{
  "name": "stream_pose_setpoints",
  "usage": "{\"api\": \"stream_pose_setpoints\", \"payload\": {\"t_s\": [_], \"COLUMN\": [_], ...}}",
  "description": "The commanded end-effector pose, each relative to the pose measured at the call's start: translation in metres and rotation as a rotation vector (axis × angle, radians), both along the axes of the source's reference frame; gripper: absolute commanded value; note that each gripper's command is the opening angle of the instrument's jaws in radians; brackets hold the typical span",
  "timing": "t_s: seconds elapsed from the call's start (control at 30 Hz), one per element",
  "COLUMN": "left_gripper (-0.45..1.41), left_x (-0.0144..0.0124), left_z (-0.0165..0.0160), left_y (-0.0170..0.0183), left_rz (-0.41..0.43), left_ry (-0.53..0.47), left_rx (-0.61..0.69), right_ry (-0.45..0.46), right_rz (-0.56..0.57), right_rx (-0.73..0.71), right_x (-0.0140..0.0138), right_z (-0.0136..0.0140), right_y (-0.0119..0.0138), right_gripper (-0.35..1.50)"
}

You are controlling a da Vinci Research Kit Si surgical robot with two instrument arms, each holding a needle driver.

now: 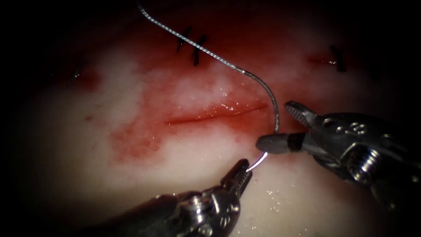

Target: Wound Closure

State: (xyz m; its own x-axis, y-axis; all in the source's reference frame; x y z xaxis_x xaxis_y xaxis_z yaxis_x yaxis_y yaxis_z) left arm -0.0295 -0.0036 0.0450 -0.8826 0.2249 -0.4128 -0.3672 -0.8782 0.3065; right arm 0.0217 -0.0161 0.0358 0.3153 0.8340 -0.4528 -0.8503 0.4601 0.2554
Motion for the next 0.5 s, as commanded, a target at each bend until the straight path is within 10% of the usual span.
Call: {"api": "stream_pose_setpoints", "payload": {"t_s": [0.03, 0.5], "left_gripper": [-0.45, -0.45], "left_x": [-0.0005, -0.0001], "left_z": [0.0006, 0.0006], "left_y": [-0.0001, -0.0005], "left_rz": [0.004, 0.019], "left_ry": [0.004, 0.064], "left_rx": [-0.001, -0.037], "right_ry": [-0.02, -0.098], "right_rz": [-0.004, -0.026], "right_rx": [-0.009, -0.034], "right_x": [0.0009, 0.0044], "right_z": [0.0005, 0.0008], "right_y": [0.0002, 0.0023], "right_gripper": [1.29, 1.24]}}
